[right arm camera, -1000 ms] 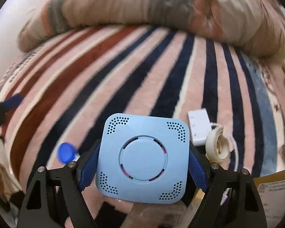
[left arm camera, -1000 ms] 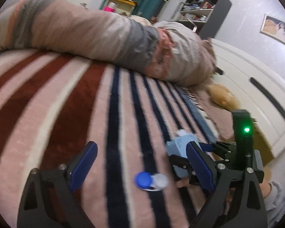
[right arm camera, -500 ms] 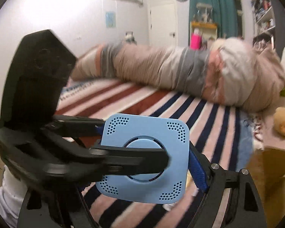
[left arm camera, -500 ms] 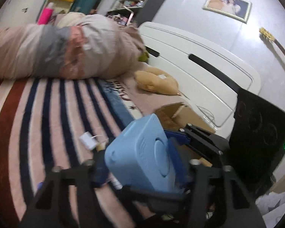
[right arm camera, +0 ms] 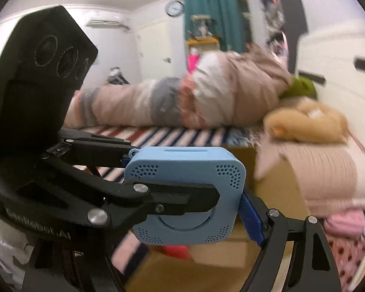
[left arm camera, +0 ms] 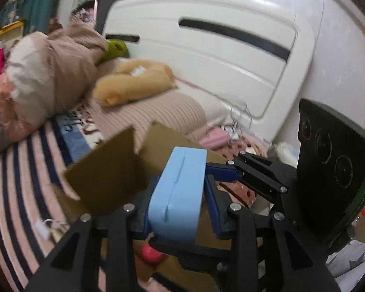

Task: Organize rigid objects
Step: 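Lower the light blue device into the box and open the right gripper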

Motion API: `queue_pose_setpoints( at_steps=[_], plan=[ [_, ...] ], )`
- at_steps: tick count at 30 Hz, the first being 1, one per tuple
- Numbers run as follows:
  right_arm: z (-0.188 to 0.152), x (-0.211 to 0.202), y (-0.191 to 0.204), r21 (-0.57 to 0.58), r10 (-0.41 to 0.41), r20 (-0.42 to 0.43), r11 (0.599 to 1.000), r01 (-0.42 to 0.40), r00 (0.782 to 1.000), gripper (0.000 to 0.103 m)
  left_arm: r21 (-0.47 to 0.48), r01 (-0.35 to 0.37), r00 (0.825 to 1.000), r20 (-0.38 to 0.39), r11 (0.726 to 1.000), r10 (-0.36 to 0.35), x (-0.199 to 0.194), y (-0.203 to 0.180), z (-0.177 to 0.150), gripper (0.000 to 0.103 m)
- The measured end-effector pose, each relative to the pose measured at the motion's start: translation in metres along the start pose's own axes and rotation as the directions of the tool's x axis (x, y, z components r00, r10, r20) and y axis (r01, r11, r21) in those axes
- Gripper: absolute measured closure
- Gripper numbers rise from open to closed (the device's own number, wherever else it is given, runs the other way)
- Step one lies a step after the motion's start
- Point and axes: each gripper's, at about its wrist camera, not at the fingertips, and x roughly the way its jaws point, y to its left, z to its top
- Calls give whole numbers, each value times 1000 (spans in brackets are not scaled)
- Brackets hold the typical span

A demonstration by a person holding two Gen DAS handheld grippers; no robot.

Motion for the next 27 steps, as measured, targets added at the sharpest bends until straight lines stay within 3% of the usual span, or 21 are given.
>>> queue_pose_setpoints(
  at_steps=[5, 9, 10, 12, 13, 17, 22, 24, 27],
  plan=[
    [-16, 16, -29, 39, 14, -76, 999, -11, 997, 24, -57, -6, 997, -78, 998, 1, 35, 5, -4, 68],
    [-24, 30, -31, -3, -21, -122, 1000, 21, 992, 24, -63, -47, 992, -119, 997, 40, 48, 6, -7, 63],
    [-26, 33, -30, -21, -42, -131, 999, 39, 990, 24, -58, -58, 991, -123, 997, 50, 51, 6, -6, 61],
    [-30, 36, -29, -34, -69, -143, 997, 65, 987, 24, -51, -101, 989, -116, 994, 94, 48, 6, -8, 44],
    [-31, 36, -28, -33, -77, -147, 997, 73, 986, 24, -53, -110, 989, -107, 993, 104, 46, 8, -10, 42],
    [-31, 29, -28, -13, -81, -151, 997, 80, 985, 23, -117, -113, 993, -46, 987, 108, 10, 23, -17, 37],
    [-19, 14, -4, -15, -59, -117, 998, 57, 991, 23, -181, -172, 983, 38, 968, 182, -58, 40, -34, 34],
    [-12, 10, 13, -33, -53, -97, 998, 50, 994, 23, -202, -242, 964, 64, 949, 260, -90, 45, -47, 29],
    [-2, 4, 51, -55, 17, -64, 998, -21, 998, 23, -243, -345, 923, 90, 907, 375, -143, 60, -80, 27]
  ],
)
